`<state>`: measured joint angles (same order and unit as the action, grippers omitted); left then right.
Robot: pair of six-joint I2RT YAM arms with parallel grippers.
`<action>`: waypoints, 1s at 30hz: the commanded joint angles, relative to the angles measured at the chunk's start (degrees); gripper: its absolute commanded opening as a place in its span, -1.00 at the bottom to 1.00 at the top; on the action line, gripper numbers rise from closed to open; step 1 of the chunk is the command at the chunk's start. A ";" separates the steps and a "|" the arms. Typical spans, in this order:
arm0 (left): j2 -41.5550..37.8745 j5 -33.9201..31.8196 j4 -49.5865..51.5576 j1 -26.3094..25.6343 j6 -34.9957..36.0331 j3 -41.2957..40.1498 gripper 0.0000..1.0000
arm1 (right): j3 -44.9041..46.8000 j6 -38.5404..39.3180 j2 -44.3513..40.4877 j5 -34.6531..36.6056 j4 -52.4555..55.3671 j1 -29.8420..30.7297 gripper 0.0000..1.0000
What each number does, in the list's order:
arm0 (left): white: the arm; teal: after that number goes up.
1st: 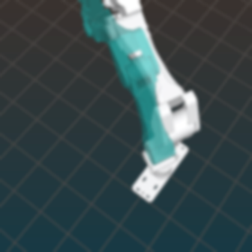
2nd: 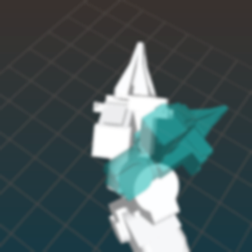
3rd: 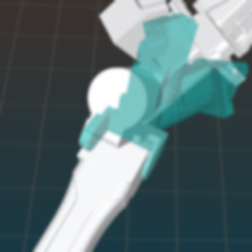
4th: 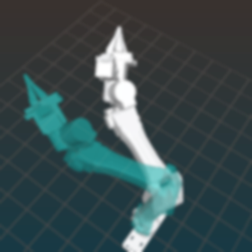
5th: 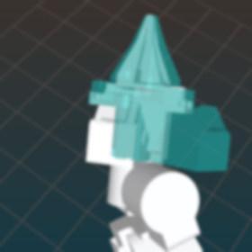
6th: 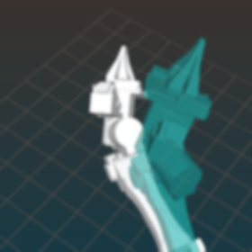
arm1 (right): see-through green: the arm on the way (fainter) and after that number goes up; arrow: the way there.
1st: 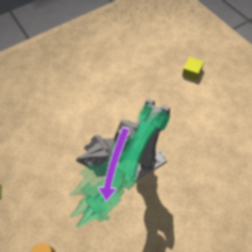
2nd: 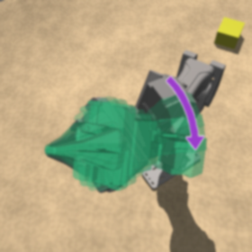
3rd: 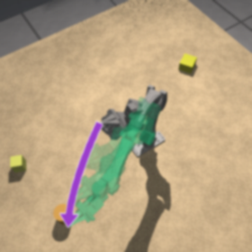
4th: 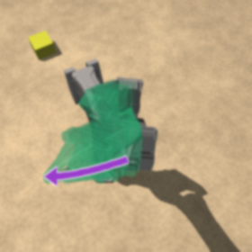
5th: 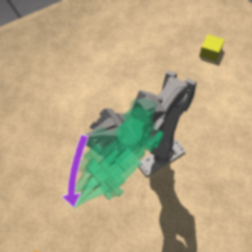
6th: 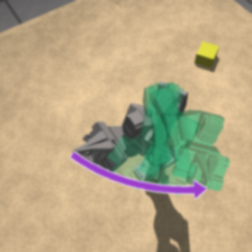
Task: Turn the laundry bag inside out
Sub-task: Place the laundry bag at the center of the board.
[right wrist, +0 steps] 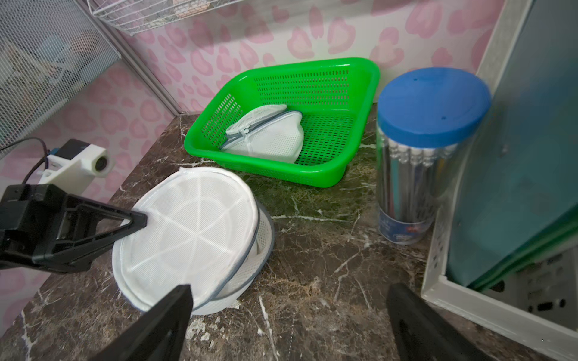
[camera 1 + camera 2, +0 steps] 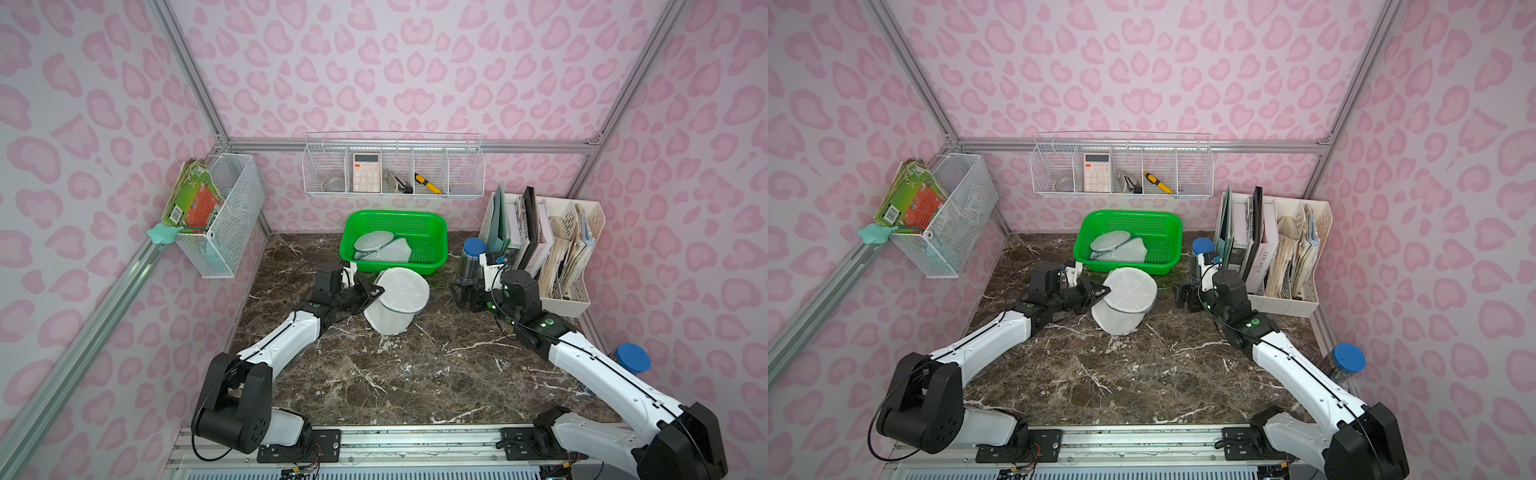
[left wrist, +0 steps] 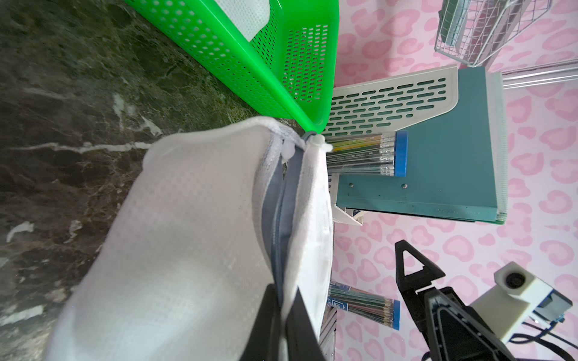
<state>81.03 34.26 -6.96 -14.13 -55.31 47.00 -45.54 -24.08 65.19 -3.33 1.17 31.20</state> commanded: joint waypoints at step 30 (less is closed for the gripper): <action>-2.42 5.55 -0.40 3.50 0.29 -3.32 -1.00 | -9.62 -20.55 40.43 -33.33 -18.04 -0.71 -0.21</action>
<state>78.70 39.20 -6.17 -10.72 -55.29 43.79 -53.84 -44.56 103.85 -34.15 -16.53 30.11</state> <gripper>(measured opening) 0.086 0.398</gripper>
